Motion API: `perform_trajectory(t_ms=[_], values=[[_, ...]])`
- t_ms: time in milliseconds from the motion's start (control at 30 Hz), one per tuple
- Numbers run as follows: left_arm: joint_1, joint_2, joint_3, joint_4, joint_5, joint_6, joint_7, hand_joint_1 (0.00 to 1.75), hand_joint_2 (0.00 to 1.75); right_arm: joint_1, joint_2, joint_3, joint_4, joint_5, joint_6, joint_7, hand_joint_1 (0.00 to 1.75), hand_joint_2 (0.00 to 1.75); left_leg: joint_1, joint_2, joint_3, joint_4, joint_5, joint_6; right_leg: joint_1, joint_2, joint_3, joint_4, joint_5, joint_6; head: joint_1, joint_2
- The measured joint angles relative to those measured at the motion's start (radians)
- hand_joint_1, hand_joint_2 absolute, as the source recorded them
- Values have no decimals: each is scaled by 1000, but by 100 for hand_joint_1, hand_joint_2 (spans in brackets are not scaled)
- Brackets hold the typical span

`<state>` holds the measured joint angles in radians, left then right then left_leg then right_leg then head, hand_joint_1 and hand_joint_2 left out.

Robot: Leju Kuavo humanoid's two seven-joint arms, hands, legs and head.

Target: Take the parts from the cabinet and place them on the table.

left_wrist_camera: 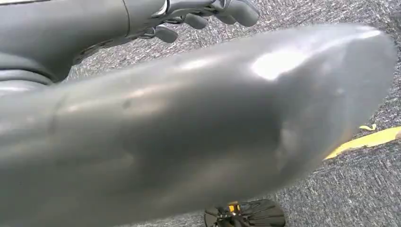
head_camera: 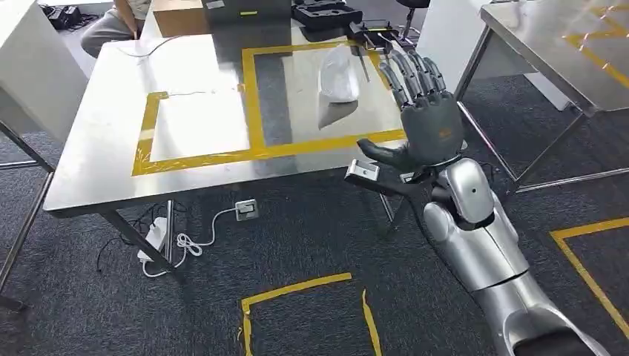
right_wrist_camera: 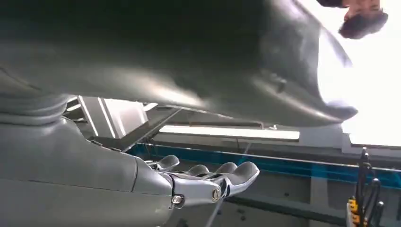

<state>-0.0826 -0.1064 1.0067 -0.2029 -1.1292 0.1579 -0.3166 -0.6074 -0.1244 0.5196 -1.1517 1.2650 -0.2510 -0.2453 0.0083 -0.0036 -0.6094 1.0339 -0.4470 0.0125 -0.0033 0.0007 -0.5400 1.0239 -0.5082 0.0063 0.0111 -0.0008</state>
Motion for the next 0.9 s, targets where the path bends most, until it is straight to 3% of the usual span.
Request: perform_trajectory(t_ms=[33, 133, 167, 200, 233, 300, 333, 367, 433, 467, 500, 533, 567, 600, 667, 700, 733, 800, 833, 867, 900], values=[[0, -1, 0, 0, 0, 0, 0, 0, 0, -3, 0, 0, 3, 0, 0, 0, 0, 0, -2, 0, -4, -1, 6, -8, 7, -1, 6, -4, 6, 2, -3, 0], [0, 0, 1, 0, 0, -1, 0, 0, 0, -12, -1, -2, 12, -43, 23, -9, 0, 0, 4, 0, -5, -9, 22, -29, 13, 0, -5, -7, 17, -10, 1, 0], [1, 0, 1, 0, -3, -2, 0, 0, 0, -12, 0, -7, 14, -85, 26, -32, 0, 0, -2, -1, -7, -9, 24, -36, 1, -2, -5, -25, 30, -20, 1, 0], [1, 3, 1, 0, -5, -3, 0, 0, 0, -12, 1, -11, 17, -119, 26, -50, 0, 0, 0, -2, -20, 5, 0, -38, -1, -7, -5, -30, 38, -25, 1, 0], [1, 0, 1, 1, -8, -5, 0, 0, 0, -13, 1, -16, 21, -149, 26, -58, 0, 0, 1, -1, -36, 51, -43, -41, -2, -7, -12, -30, 46, -34, -5, 0], [2, 1, 1, 1, -11, -8, 1, 0, 0, -12, 1, -24, 31, -192, 37, -69, 0, 0, 4, -1, -87, 200, -130, -50, -2, -9, -31, -27, 56, -36, -5, 0], [3, 1, 1, 1, -11, -8, 1, 0, 0, -13, 2, -26, 37, -202, 42, -70, 0, 0, 4, -1, -107, 263, -156, -53, -1, -9, -42, -23, 62, -35, -6, 0], [3, 2, 1, 1, -11, -8, 1, 0, 0, -13, 3, -27, 41, -208, 48, -69, 0, 0, 4, -1, -107, 284, -155, -55, -2, -9, -53, -18, 66, -34, -6, 0], [2, 2, 1, 1, -11, -8, 1, 0, 0, -16, 3, -29, 49, -209, 52, -66, 0, 0, 5, 0, -41, 197, -104, -55, -3, -9, -69, -10, 74, -29, -6, 0], [1, 2, 1, 1, -11, -8, 0, 0, 0, -21, 3, -31, 52, -213, 53, -63, 0, 0, 5, 0, 21, 99, -69, -53, -4, -9, -77, -5, 78, -25, -6, 0], [-1, 2, 1, 0, -11, -8, 0, 0, 0, -26, 5, -35, 54, -220, 56, -62, 0, 0, 5, 0, 72, 9, -67, -50, -5, -10, -83, 2, 81, -21, -6, 0], [-3, 1, 1, 0, -11, -8, -1, 0, 0, -28, 5, -39, 54, -228, 61, -61, 0, 0, -2, -2, 86, 1, -73, -41, -1, -8, -91, 3, 85, -13, -6, 0], [-3, 1, 1, 0, -11, -8, -2, 0, 0, -29, 6, -40, 55, -233, 69, -61, 0, 0, -3, -5, 74, 8, -57, -34, -1, -9, -91, 3, 90, -7, -5, 0], [-3, 1, 1, 0, -11, -8, -2, 0, 0, -29, 6, -40, 55, -238, 69, -61, 0, 0, -3, -4, 72, -4, -63, -29, -2, -9, -93, 5, 95, -2, -5, 0], [-3, -1, 1, 0, -11, -8, -2, 0, 0, -31, 6, -42, 57, -245, 67, -63, 0, 0, -3, -4, 61, -5, -50, -11, -2, -8, -99, -1, 109, 13, -4, 0], [-4, -4, 1, 1, -11, -8, -1, 0, 0, -34, 4, -42, 61, -248, 63, -64, 0, 0, 2, 0, 57, -8, -40, -3, -7, -6, -106, 11, 91, 19, -5, 0], [-4, -4, 1, 0, -11, -8, -1, 0, 0, -40, 2, -42, 65, -251, 58, -69, 0, 0, 2, 0, 47, -9, -32, 5, -6, -4, -124, 50, 44, 25, -2, 0], [-4, -4, 1, 0, -11, -8, 0, 0, 0, -55, 0, -42, 80, -264, 36, -71, 0, 0, 1, 2, 27, -8, -17, 9, -8, -4, -176, 197, -55, 33, -2, 0], [-4, -4, 2, 0, -11, -8, -1, 0, 0, -60, 0, -41, 90, -268, 31, -71, 0, 0, 1, 2, 16, -7, -10, 9, -8, -4, -200, 274, -88, 36, -1, 0], [-3, -4, 2, 0, -11, -8, -1, 0, 0, -62, -1, -40, 98, -269, 30, -71, 0, 0, 1, 2, 6, -6, -2, 8, -8, -4, -206, 315, -93, 36, -1, 0], [-3, -4, 3, 0, -11, -8, -2, 0, 0, -62, -1, -40, 105, -270, 29, -69, 0, 0, 1, 2, -3, -5, 4, 7, -8, -4, -187, 304, -75, 35, -1, 0]])
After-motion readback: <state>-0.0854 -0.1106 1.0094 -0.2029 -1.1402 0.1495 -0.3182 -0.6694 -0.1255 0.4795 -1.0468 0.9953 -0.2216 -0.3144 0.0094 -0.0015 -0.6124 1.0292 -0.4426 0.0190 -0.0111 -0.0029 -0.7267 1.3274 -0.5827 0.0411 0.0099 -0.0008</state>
